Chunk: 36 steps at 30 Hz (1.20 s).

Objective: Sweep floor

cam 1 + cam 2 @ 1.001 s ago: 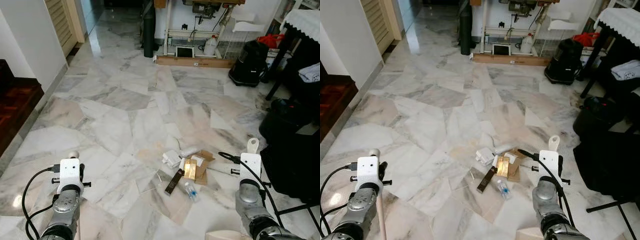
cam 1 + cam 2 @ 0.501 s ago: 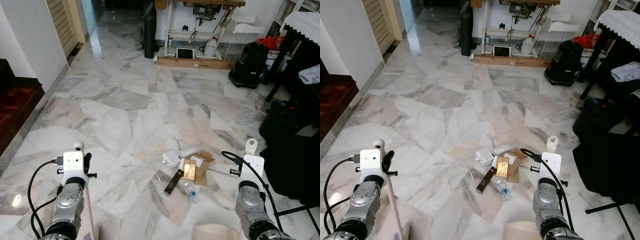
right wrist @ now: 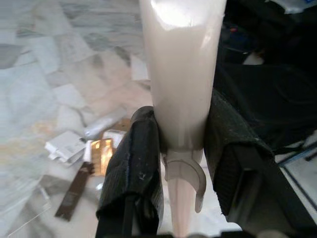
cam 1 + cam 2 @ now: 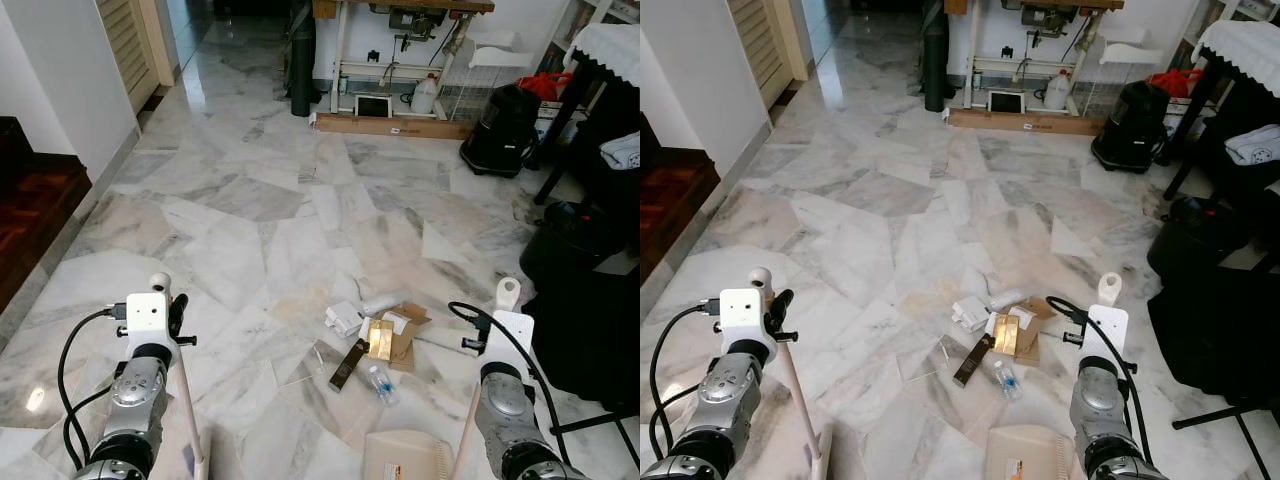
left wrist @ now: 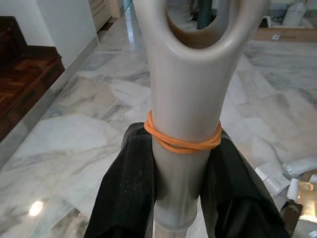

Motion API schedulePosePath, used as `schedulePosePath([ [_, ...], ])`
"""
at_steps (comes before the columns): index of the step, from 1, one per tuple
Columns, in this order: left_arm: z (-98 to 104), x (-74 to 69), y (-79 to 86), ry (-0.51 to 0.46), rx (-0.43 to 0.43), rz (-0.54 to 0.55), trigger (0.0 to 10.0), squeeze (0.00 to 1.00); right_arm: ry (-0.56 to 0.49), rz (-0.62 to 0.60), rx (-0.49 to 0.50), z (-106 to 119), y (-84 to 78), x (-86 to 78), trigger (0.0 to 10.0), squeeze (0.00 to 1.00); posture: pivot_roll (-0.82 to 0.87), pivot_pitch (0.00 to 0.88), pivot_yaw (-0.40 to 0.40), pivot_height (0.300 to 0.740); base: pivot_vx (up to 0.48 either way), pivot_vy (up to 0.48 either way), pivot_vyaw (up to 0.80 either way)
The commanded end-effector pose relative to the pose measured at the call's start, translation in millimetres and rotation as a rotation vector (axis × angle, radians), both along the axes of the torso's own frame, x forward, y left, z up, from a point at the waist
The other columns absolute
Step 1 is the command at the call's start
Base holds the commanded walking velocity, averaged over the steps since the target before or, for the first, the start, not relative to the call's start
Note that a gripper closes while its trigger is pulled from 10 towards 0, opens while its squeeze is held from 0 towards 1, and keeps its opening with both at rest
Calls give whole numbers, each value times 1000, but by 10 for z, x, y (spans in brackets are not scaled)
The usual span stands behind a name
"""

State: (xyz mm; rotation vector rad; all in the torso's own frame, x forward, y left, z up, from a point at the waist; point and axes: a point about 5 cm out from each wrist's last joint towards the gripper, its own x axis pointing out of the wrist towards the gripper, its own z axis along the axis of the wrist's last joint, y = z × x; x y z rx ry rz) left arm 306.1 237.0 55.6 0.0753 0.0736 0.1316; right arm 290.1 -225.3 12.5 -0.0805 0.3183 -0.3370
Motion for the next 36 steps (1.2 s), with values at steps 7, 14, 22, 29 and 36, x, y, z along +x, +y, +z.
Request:
schedulePosePath([
  [7,157,72,-15,-80,-12,-32,10000,0,11,136,70,-87,228,-35,10000,0,2,25,-74,740,0,0,0],
  [14,186,90,-39,-93,-26,-48,10000,0,20,158,103,-134,304,-69,10000,0,2,37,-79,740,0,0,0],
  [22,215,88,-41,-115,-14,-59,10000,0,27,198,111,-153,369,-79,10000,0,0,45,-83,740,0,-38,0],
  [29,223,85,-37,-120,-16,-58,10000,0,23,218,116,-154,404,-80,10000,0,-2,46,-84,740,0,-305,0],
  [36,245,90,-18,-131,-10,-50,10000,0,17,233,131,-151,432,-75,10000,0,0,43,-84,740,0,-306,0],
])
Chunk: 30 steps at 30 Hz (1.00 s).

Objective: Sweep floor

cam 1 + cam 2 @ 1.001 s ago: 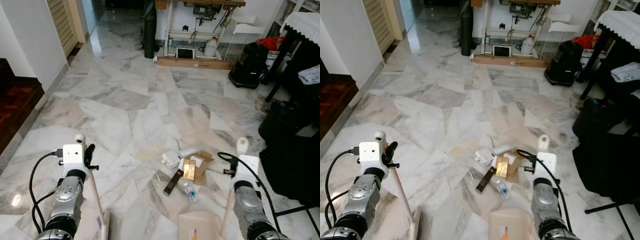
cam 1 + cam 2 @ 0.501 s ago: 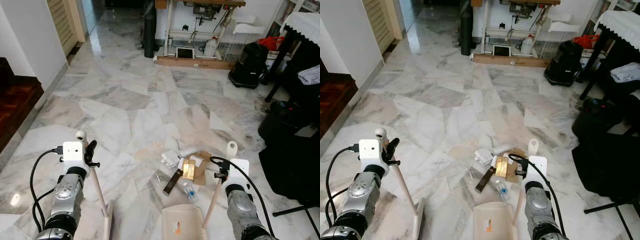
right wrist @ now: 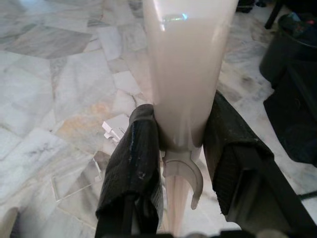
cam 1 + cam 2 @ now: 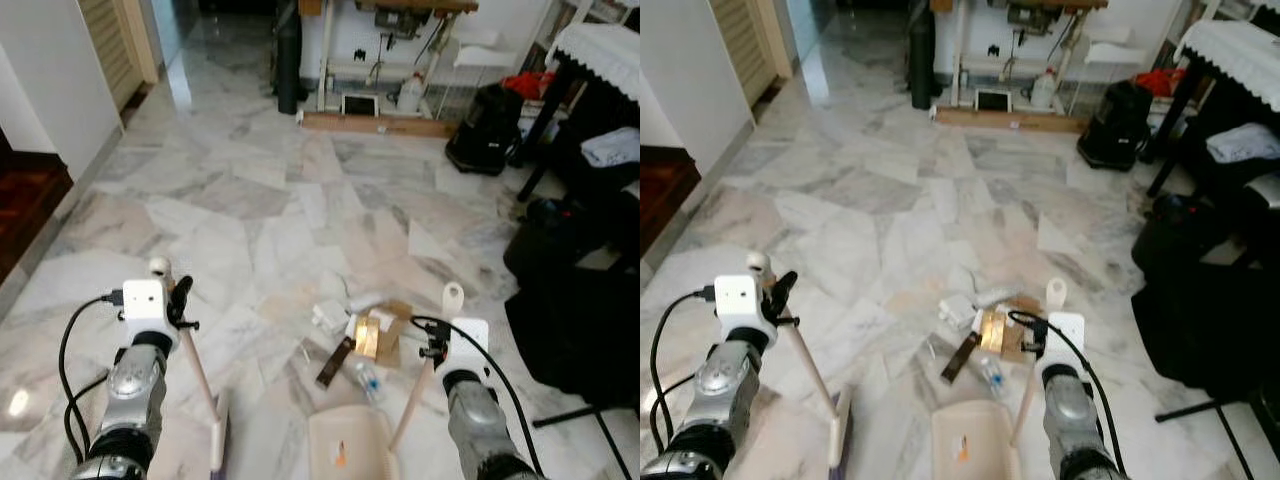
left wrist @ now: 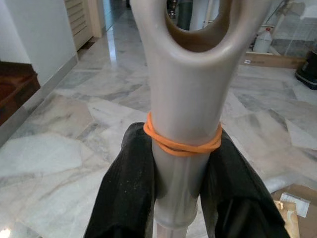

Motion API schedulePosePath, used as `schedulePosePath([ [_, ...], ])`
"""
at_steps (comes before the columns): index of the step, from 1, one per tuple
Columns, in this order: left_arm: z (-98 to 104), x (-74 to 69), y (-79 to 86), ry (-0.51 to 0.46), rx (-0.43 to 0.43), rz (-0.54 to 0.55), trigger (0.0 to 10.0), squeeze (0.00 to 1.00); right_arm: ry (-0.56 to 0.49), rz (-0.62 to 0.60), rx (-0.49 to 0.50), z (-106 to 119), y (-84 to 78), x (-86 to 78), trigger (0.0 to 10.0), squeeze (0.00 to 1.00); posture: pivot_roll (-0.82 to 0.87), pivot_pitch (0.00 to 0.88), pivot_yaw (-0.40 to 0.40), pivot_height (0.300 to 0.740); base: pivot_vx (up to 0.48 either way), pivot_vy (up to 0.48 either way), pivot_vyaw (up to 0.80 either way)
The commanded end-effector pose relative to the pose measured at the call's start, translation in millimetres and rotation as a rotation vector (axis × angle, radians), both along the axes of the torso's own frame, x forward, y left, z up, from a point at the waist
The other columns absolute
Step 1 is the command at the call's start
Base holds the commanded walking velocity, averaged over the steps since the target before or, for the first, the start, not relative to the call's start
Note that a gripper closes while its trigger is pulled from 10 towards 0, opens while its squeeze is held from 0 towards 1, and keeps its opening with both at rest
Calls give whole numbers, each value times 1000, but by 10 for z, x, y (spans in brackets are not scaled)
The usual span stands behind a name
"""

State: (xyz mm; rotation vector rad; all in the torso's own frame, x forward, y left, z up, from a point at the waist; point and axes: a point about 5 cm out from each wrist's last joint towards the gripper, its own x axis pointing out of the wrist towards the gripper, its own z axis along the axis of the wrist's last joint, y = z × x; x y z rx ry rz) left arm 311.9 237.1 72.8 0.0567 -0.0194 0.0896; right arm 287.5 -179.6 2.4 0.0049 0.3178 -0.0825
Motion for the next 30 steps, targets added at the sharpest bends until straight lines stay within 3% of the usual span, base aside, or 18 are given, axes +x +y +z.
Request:
schedulePosePath([
  [1,77,33,-16,-40,4,-4,10000,0,25,-1,7,-49,-23,-48,10000,0,0,43,-84,740,0,-304,0],
  [20,109,58,-36,-53,11,-2,10000,0,47,78,52,-99,122,-81,10000,0,-1,23,-85,740,0,-305,0],
  [26,100,44,-32,-57,1,5,10000,0,76,85,53,-162,169,-141,10000,0,-1,7,-85,740,0,0,0],
  [30,73,44,-67,-45,-2,-4,10000,0,153,40,43,-261,135,-220,10000,0,0,0,-78,740,0,0,0],
])
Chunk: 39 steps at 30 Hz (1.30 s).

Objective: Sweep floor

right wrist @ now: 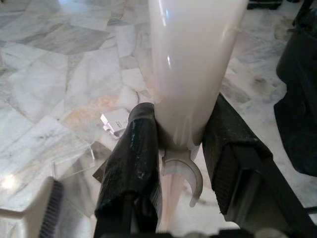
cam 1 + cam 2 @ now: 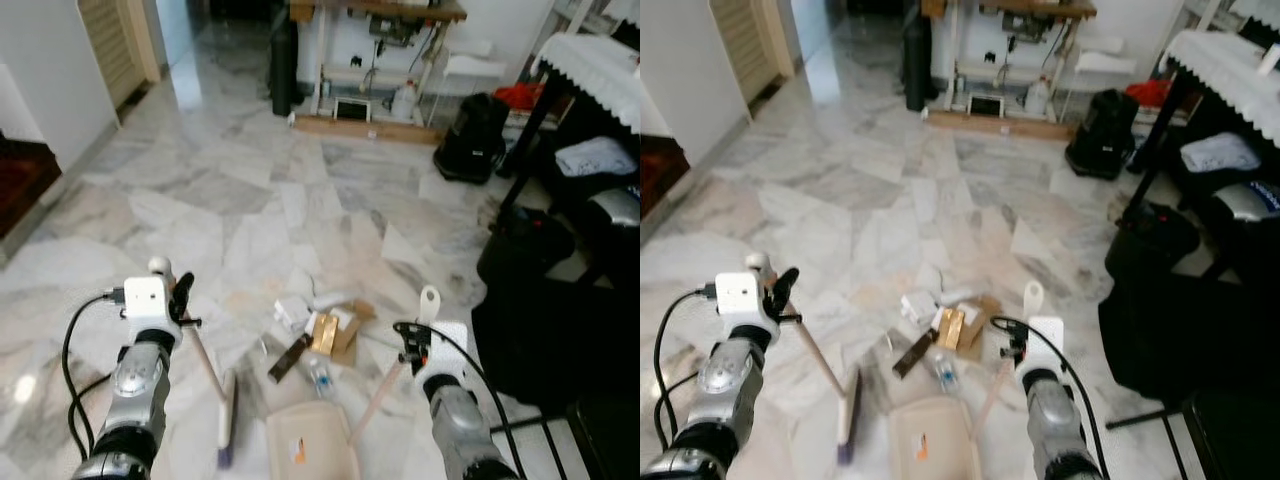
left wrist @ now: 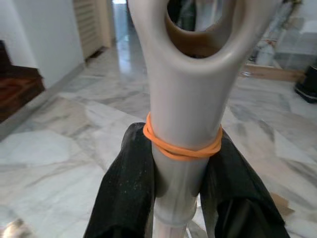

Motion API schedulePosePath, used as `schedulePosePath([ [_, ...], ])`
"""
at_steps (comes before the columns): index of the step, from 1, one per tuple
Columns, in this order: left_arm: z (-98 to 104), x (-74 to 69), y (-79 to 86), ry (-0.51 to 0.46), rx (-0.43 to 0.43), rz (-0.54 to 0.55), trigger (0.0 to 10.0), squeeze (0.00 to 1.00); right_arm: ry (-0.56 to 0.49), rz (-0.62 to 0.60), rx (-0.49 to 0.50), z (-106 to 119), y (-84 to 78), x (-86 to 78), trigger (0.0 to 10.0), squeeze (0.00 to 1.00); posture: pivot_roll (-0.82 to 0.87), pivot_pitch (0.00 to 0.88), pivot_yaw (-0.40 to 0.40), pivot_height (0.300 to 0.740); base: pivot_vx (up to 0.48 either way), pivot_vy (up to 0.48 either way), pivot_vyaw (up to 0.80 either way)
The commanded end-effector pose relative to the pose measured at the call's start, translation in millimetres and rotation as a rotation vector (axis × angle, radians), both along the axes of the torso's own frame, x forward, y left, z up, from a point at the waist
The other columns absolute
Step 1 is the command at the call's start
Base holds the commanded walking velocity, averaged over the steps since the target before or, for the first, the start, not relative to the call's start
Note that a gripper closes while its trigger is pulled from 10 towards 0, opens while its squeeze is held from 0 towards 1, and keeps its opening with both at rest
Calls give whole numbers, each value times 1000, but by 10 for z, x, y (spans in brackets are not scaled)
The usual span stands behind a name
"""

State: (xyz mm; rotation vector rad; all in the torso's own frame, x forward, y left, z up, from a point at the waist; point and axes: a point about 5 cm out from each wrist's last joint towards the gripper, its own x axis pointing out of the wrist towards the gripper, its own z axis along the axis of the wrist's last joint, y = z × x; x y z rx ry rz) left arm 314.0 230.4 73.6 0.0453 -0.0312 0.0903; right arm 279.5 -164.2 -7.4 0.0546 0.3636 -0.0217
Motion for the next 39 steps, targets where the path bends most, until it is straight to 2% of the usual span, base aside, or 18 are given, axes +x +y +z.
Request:
schedulePosePath([
  [1,54,24,-10,-29,7,-6,10000,0,127,-12,-32,-183,-29,-157,10000,0,0,0,-77,740,0,0,0],
  [8,32,56,-119,-2,23,-70,10000,0,122,-123,-55,-133,-138,-99,10000,0,1,0,-33,740,0,0,0],
  [12,57,88,-146,2,38,-94,10000,0,65,-180,-82,16,-213,51,10000,0,-2,0,-7,740,0,0,0],
  [14,64,94,-146,1,39,-94,10000,0,53,-179,-92,46,-216,80,10000,0,-2,0,-6,740,0,0,0],
  [16,96,110,-154,-11,51,-94,10000,0,-21,-161,-93,198,-188,220,10000,0,4,0,-1,740,0,0,0],
  [19,117,111,-158,-24,56,-91,10000,0,-71,-133,-90,285,-144,289,10000,0,12,0,-2,740,0,0,0],
  [27,130,100,-156,-37,52,-86,10000,0,-218,-65,-35,485,-4,393,10000,0,10,0,-4,740,0,0,0],
  [36,186,118,-181,-69,46,-86,10000,0,-323,-93,-68,627,-88,418,10000,0,4,0,-14,740,0,0,0],
  [38,193,118,-216,-78,39,-93,10000,0,-406,-96,-10,772,-105,467,10000,0,-4,0,-18,740,0,0,0],
  [39,193,118,-216,-78,39,-93,10000,0,-406,-96,-10,772,-105,467,10000,0,-4,0,-18,740,0,0,0],
])
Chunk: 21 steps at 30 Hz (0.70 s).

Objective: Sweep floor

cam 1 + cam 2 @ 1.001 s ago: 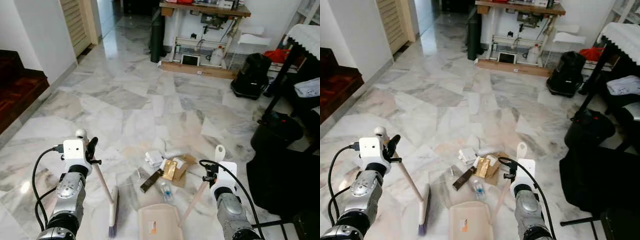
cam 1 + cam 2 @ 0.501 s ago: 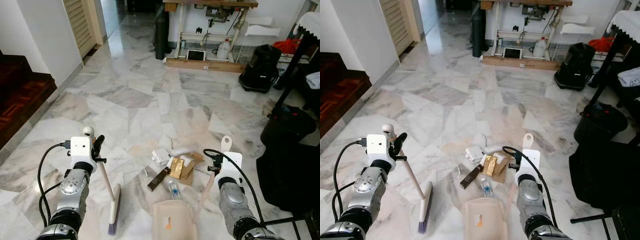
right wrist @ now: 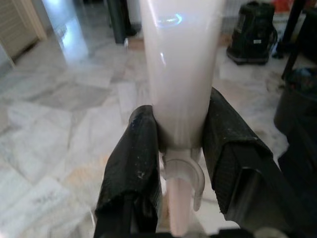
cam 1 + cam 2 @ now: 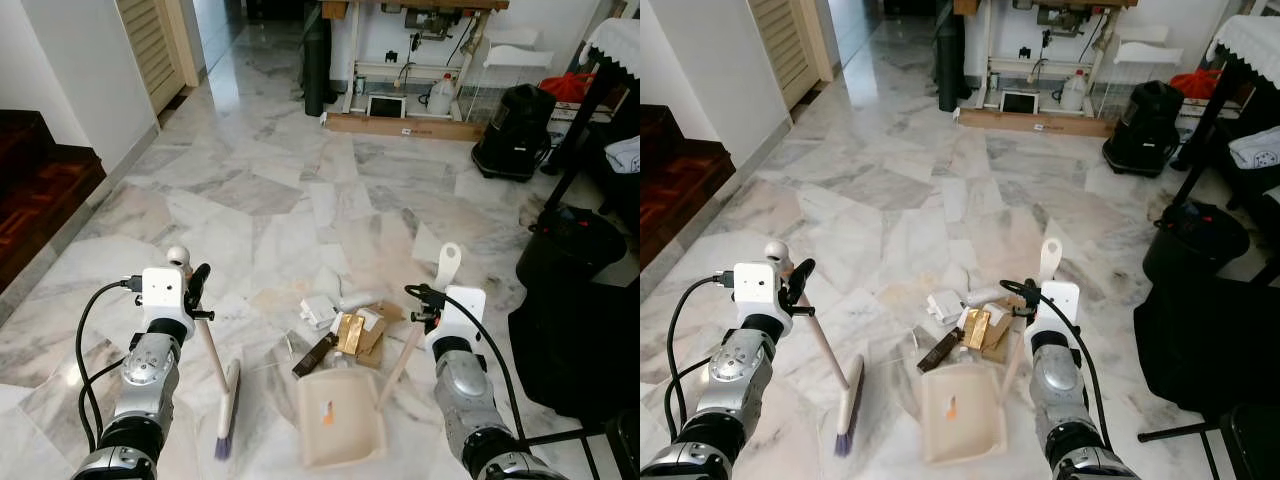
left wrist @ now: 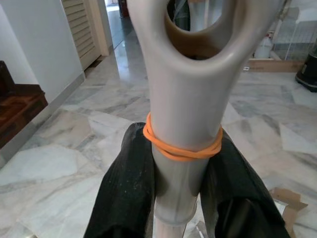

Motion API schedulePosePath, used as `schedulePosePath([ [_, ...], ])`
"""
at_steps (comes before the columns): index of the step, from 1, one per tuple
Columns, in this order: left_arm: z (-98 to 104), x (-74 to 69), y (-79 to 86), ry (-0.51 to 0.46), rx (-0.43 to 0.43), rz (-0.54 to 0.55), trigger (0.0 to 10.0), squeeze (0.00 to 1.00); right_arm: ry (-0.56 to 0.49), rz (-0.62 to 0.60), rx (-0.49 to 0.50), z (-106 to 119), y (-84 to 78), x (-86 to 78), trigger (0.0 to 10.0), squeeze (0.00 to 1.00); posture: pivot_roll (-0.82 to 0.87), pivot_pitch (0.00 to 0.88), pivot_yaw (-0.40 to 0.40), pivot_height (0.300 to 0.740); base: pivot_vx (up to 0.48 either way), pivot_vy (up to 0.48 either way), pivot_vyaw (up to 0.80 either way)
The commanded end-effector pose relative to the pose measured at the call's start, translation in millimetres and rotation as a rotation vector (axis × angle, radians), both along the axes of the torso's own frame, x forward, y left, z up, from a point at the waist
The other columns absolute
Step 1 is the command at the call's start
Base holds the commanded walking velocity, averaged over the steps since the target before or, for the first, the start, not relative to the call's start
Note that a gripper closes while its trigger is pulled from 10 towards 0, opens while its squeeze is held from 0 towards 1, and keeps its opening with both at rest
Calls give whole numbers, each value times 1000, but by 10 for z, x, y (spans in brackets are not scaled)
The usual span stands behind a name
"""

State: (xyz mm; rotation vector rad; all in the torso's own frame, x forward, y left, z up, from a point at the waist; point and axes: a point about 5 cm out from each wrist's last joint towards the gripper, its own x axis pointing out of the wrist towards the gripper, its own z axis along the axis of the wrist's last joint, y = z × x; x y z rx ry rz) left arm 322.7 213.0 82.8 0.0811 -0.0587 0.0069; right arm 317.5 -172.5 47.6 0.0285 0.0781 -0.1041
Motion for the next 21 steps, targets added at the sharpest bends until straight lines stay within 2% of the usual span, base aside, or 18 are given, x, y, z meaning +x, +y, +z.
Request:
schedulePosePath([
  [1,105,32,-53,-57,-3,-12,10000,0,-151,-3,39,270,-27,102,10000,0,-4,0,-18,740,0,0,0],
  [5,141,45,-78,-74,-6,-15,10000,0,-200,-34,27,387,-76,150,10000,0,-5,0,-23,740,0,0,0],
  [10,185,52,-89,-96,1,-15,10000,0,-142,-72,-23,337,-146,169,10000,0,7,0,-30,740,0,0,0],
  [21,212,38,-64,-112,-1,-2,10000,0,-112,-83,-17,344,-130,217,10000,0,17,3,-37,740,0,-252,0],
])
